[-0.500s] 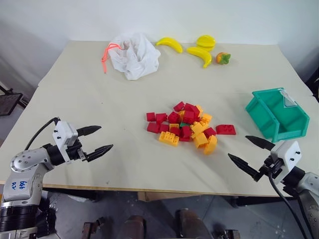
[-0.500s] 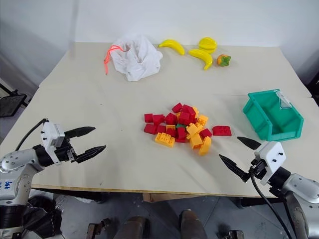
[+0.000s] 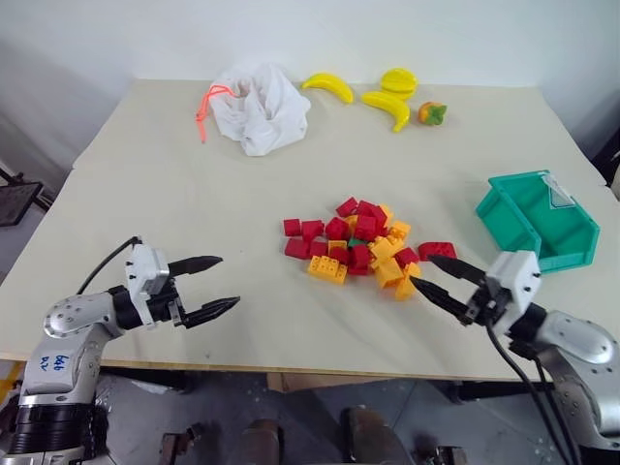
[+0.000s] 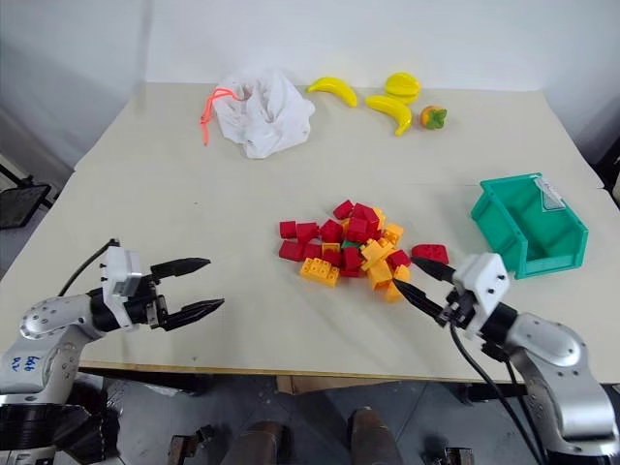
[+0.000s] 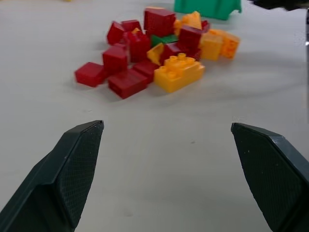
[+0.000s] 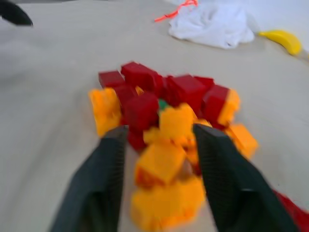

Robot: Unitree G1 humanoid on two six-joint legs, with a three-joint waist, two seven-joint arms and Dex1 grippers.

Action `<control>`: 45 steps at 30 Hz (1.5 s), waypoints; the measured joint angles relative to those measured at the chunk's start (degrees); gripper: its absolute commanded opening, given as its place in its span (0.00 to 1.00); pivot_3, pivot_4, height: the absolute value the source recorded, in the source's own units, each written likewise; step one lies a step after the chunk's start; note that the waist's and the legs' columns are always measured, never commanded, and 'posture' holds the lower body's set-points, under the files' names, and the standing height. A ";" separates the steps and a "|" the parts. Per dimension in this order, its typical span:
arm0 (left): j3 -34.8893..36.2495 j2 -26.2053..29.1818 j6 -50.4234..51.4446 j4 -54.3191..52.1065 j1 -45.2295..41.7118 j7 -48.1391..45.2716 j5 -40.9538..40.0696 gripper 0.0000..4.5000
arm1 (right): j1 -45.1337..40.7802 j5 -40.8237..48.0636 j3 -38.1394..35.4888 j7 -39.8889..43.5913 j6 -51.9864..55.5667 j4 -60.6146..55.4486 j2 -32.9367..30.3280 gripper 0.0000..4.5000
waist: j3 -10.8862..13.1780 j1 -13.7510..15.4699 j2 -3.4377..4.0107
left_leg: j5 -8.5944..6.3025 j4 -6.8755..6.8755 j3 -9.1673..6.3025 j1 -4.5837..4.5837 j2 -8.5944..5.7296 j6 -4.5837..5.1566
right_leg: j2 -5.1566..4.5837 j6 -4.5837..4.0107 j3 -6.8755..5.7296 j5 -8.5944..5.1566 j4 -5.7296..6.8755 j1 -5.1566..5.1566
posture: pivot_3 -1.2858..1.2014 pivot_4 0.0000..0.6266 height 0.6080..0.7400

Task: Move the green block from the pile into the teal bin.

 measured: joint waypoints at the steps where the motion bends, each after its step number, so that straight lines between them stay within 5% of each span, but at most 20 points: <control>1: -0.14 -0.09 0.28 -0.19 -0.15 0.12 -0.01 1.00 | -1.37 -0.82 1.93 -0.50 0.94 -0.05 0.32 0.21 | 0.00 0.01 0.00 | 0.00 0.00 0.00 0.00 0.00 0.00 | 0.00 0.00 0.00 0.00 0.00 -0.01 | 0.52 0.24 1.00; 4: -0.20 -0.17 0.35 -0.25 -1.43 0.55 -0.01 1.00 | -6.10 -3.53 7.82 -3.17 5.10 -0.05 2.22 0.01 | 0.00 0.01 0.00 | 0.01 0.00 -0.01 -0.03 0.00 -0.01 | 0.00 0.00 -0.02 0.00 0.01 -0.05 | 0.52 0.24 1.00; 10: 0.02 -0.24 0.18 1.44 -4.06 1.19 0.15 1.00 | -19.30 -10.32 16.83 -7.92 12.23 6.05 6.26 0.01 | 0.00 -0.45 0.00 | 0.02 0.00 0.00 -0.06 -0.02 -0.04 | -0.01 -0.02 -0.04 0.01 0.07 -0.16 | 0.52 0.24 1.00; 25: -0.01 -2.38 0.85 2.68 -5.33 4.27 0.10 1.00 | -36.20 -20.70 13.60 -11.56 1.50 37.50 5.97 0.01 | -0.02 -1.49 -0.03 | 0.06 0.04 0.00 -0.09 -0.29 0.05 | -0.41 -0.01 -0.40 0.01 0.12 -0.17 | 0.52 0.24 1.00; 30: -0.04 -2.62 1.29 2.69 -6.41 4.44 0.09 1.00 | -35.46 -20.91 15.53 -8.06 0.64 36.14 7.73 0.01 | -0.02 -2.49 -0.03 | 0.06 -0.02 0.04 -0.10 -0.26 0.05 | -0.40 -0.01 -0.39 0.01 0.19 -0.25 | 0.52 0.24 1.00; 36: 0.00 -2.77 1.77 2.63 -6.27 5.11 -0.04 1.00 | -27.64 -20.09 19.52 -4.81 4.36 21.23 9.38 0.01 | -0.02 -2.78 -0.03 | 0.05 -0.04 0.01 -0.14 -0.34 0.06 | -0.53 -0.01 -0.45 0.01 0.16 -0.27 | 0.52 0.24 1.00; 45: 0.39 -2.78 2.57 1.75 -4.54 5.51 -0.51 1.00 | -16.93 -16.40 13.73 -0.81 9.77 9.92 1.46 0.01 | -0.01 -1.22 -0.04 | 0.04 0.04 -0.01 -0.15 -0.42 0.11 | -0.64 0.02 -0.58 0.02 0.06 -0.18 | 0.52 0.24 1.00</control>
